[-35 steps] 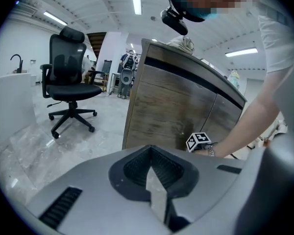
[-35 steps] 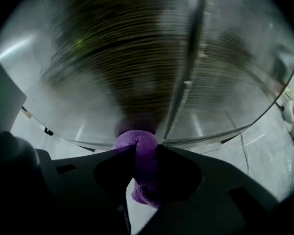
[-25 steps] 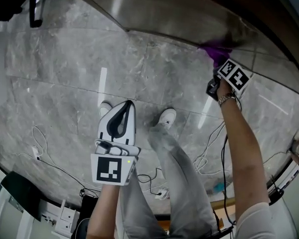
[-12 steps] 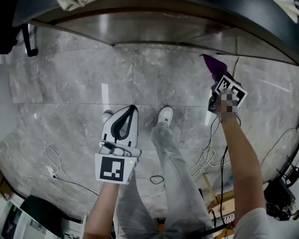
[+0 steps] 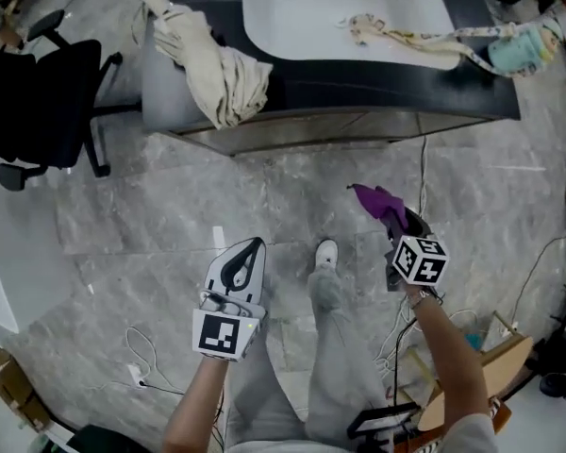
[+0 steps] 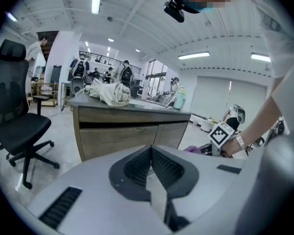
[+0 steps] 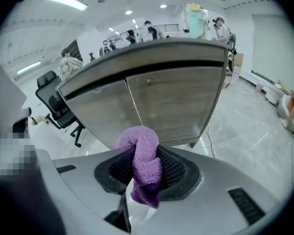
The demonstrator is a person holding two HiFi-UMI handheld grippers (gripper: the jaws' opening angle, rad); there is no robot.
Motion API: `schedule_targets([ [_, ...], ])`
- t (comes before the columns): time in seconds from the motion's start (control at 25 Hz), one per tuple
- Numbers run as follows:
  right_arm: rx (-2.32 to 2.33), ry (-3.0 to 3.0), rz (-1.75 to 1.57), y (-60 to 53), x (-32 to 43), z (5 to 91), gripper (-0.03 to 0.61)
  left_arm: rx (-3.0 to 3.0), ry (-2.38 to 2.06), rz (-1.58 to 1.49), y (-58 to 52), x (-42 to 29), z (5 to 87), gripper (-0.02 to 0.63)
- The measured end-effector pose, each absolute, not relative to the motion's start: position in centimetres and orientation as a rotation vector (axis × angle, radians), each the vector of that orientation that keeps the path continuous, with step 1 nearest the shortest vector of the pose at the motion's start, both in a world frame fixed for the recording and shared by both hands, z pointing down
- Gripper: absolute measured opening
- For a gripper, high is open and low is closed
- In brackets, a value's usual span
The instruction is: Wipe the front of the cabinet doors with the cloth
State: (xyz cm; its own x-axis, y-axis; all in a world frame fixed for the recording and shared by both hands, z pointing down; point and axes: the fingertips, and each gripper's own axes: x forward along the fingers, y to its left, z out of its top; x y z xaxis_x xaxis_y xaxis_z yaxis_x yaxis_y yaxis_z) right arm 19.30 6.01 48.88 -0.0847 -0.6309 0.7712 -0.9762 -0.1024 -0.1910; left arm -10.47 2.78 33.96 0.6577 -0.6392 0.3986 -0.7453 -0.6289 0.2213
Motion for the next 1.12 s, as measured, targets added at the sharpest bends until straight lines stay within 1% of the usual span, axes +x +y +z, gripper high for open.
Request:
schedule_targets([
  [0.08,1.770,-1.784,1.016,7.0,18.4,43.7,0.118,2.561,-1.078,0.404,3.3,-11.7,31.0,0.006],
  [0.24,1.775,-1.863,0.812,10.2,16.7,31.3,0.118,2.591,-1.042,0.433,6.2,-15.1,24.6,0.006],
  [0.36,1.902,-1.894,0.690,11.0,17.5,22.6,0.118,2.610,-1.040,0.405,6.7,-16.8,20.7,0.006],
  [0.48,2.054,-1.883,0.640,12.9,18.6,16.0,0.118,2.608,-1.064,0.366,7.4,-18.3,17.6,0.006],
  [0.64,2.204,-1.872,0.617,15.8,18.5,9.5,0.118,2.601,-1.105,0.330,8.2,-20.4,13.9,0.006],
  [0.88,2.373,-1.876,0.456,20.7,16.7,0.9,0.118,2.685,-1.083,0.266,9.5,-22.5,8.8,0.006],
  [1.12,2.570,-1.847,0.416,27.4,11.2,-4.1,0.118,2.765,-0.946,0.211,10.8,-25.7,4.3,0.006],
])
